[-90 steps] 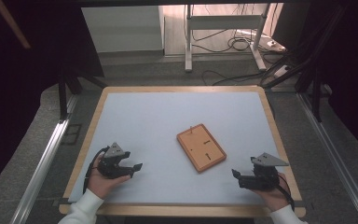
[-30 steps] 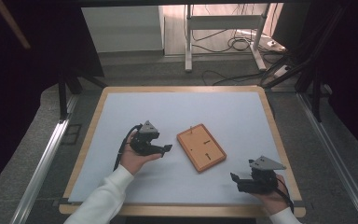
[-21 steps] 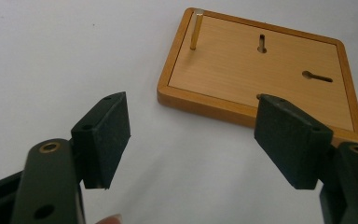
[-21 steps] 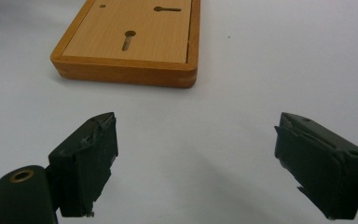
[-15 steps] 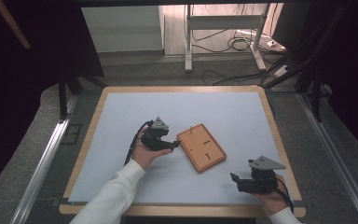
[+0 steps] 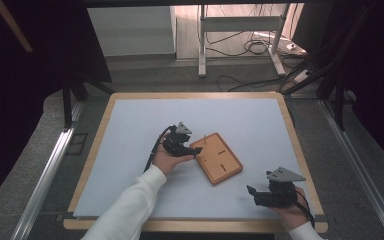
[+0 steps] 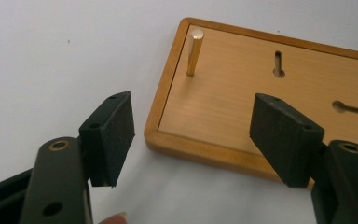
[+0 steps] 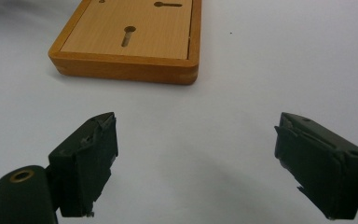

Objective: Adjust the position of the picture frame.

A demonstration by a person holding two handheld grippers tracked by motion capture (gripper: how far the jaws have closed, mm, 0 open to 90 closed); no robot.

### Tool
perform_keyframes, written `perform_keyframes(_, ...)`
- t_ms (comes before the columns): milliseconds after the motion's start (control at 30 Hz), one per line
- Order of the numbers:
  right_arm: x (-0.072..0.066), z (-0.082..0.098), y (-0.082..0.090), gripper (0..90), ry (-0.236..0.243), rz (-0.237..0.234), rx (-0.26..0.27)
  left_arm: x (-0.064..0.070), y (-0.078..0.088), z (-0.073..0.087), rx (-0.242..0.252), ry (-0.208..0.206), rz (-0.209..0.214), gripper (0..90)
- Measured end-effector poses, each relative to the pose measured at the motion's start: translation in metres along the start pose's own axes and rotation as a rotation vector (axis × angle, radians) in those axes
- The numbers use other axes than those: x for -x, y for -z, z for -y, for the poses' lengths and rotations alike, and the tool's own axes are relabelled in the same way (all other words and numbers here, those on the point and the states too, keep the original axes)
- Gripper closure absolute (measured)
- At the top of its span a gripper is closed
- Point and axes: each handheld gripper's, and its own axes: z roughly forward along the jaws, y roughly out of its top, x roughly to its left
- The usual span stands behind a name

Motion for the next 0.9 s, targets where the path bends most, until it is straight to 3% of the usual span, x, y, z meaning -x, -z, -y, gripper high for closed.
perform_keyframes(433,-0.001,0.001,-0.001,13.6,0.002,-0.003,-0.006,0.002,-0.031,-0.014,0.013,-0.002,-0.013,37.9)
perform_keyframes(767,0.000,0.001,-0.003,13.6,-0.002,-0.005,-0.011,0.001,-0.047,-0.016,0.033,-0.006,-0.019,55.6)
perform_keyframes(800,0.000,0.002,-0.003,13.6,0.000,-0.006,-0.011,0.000,-0.047,-0.016,0.040,0.003,-0.012,62.5)
perform_keyframes(900,0.000,0.002,-0.003,13.6,0.001,-0.007,-0.015,-0.002,-0.048,-0.016,0.047,0.008,-0.011,70.1)
